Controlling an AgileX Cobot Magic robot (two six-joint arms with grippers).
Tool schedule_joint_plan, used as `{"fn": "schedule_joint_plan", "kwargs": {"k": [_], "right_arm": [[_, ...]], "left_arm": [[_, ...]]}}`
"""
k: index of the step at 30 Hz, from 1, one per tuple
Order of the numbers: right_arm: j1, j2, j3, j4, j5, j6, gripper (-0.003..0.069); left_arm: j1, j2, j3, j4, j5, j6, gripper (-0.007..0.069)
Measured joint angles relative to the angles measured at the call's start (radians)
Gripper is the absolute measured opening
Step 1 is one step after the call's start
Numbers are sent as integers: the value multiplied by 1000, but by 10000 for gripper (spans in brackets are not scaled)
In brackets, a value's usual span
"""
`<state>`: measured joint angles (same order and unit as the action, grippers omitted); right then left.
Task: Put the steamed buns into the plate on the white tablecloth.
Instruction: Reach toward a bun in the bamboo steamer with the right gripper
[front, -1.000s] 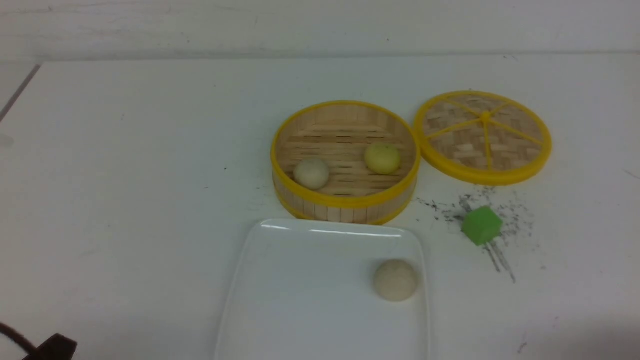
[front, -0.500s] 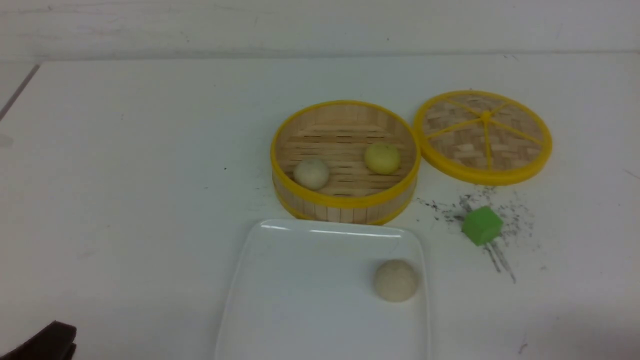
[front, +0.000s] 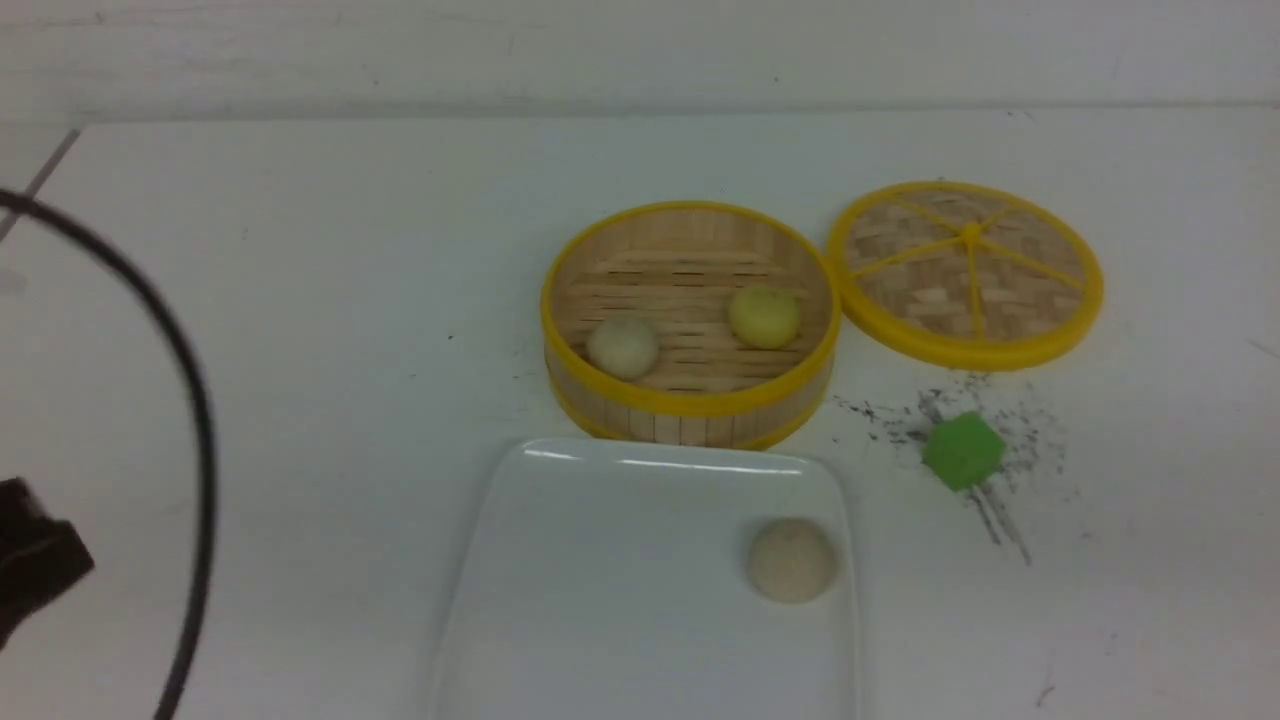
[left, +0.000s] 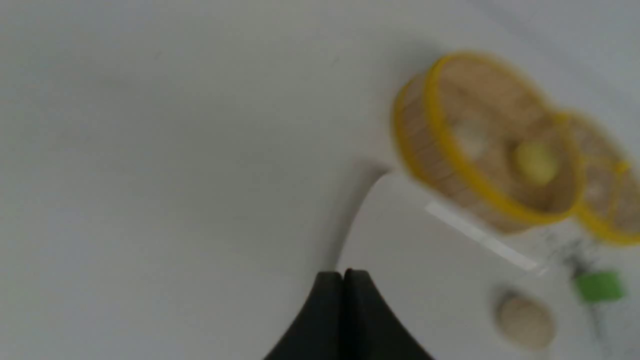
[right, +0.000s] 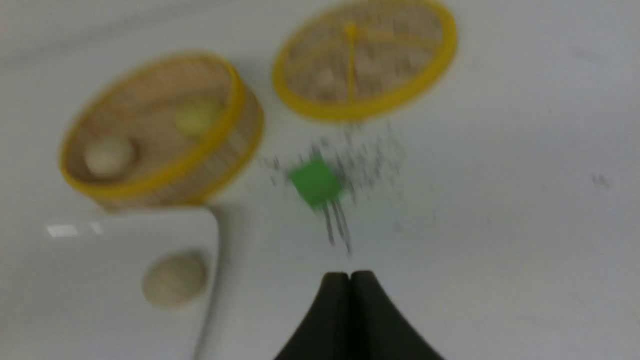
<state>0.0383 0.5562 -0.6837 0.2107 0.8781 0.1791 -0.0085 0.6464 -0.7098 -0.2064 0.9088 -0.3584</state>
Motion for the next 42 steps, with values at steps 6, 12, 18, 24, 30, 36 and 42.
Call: {"fn": "schedule_joint_plan", "kwargs": {"k": [6,12,18,24,30,36,42], "right_arm": [[0,350,-138,254,117,-297,6],[6,588,-260,621,183,-641,57],[131,872,-495,562,182,-648,153],[287,1127,-774,295,87,-483,298],[386,1374,-1024,36,40,-316,473],[409,1562,-1189,-108,1,-221,538],[408,1699,-1285,-171,-43,-164,540]], "left_arm": [[0,357,-138,-19,148,181,2],[0,529,-150,-131,160,312,3],[0,561,-152,-163,151,342,13],[0,561,-152,-166,151,345,19],[0,561,-152,-160,157,345,31],[0,561,-152,-160,157,345,38],[0,561,-152,-159,157,345,40]]}}
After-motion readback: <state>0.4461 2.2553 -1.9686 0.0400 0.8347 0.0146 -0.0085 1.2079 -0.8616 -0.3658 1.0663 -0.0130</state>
